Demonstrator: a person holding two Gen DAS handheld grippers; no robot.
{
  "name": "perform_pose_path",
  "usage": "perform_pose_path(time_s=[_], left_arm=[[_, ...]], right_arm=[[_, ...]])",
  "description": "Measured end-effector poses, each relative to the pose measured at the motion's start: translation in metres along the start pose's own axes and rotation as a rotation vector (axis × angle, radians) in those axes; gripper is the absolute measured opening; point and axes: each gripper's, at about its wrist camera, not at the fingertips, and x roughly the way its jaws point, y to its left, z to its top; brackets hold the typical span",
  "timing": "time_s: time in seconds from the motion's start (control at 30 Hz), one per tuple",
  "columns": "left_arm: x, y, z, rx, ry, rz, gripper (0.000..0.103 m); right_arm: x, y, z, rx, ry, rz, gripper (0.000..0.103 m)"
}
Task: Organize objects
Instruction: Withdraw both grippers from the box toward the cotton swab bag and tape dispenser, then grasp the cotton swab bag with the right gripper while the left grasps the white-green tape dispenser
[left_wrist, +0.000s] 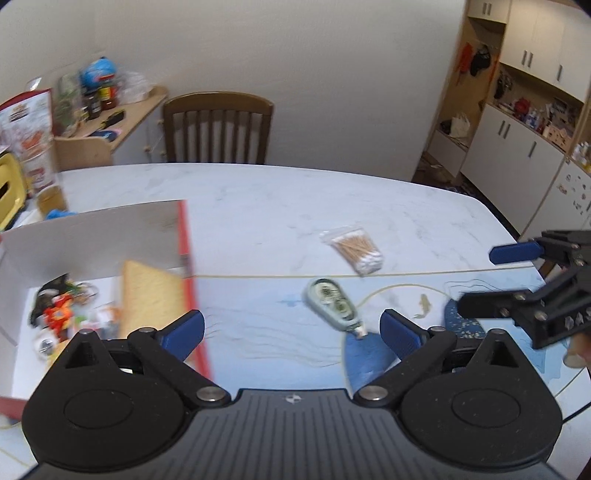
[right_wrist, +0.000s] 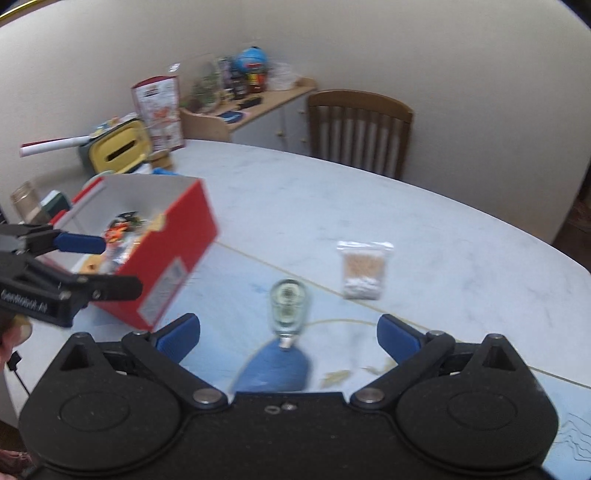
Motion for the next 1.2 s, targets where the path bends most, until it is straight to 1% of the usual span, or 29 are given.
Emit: perform_pose_path(time_s=[0.1,0.17,0.27,0.47,0.63,0.8,0.93,1.07,1.2], left_arm=[[0.014,-0.021,0.002,0.030,-0.004,-0.014,0.102],[0.027,-0.033,0.002,0.042,0.003,-0.010,0.102],[0.049,-0.047,0.001,0.052,0.016,0.022,0.102],[0.090,-0.063,-0.004,0.053,0.020,0.084,0.102],[0.119,-0.070,-0.004,0.033,0.023,0.114,0.102],[0.139,-0.076,-0.005,0.029,0.012,0.143,0.102],[0.154,-0.073,-0.006,-0.005,0.022,0.172,0.102],[0.163,-0.068,-0.008,-0.056,0.028,0.182,0.102],[0.172,-0.064,-0.009,-0.072,0.031,0.198,0.102]], right_arm=[[0.006,-0.019,0.000,0.019,0.006,-0.036,0.102],[0.013,-0.030,0.000,0.030,0.010,-0.059,0.102],[0.026,-0.044,0.000,0.048,0.024,-0.092,0.102],[0.056,-0.066,0.006,0.075,0.040,-0.112,0.102],[0.084,-0.076,0.016,0.097,0.046,-0.105,0.102],[0.116,-0.082,0.025,0.099,0.074,-0.099,0.102],[0.139,-0.082,0.028,0.100,0.098,-0.093,0.102],[0.157,-0.083,0.029,0.101,0.120,-0.088,0.102],[0.170,-0.083,0.032,0.096,0.135,-0.076,0.101]])
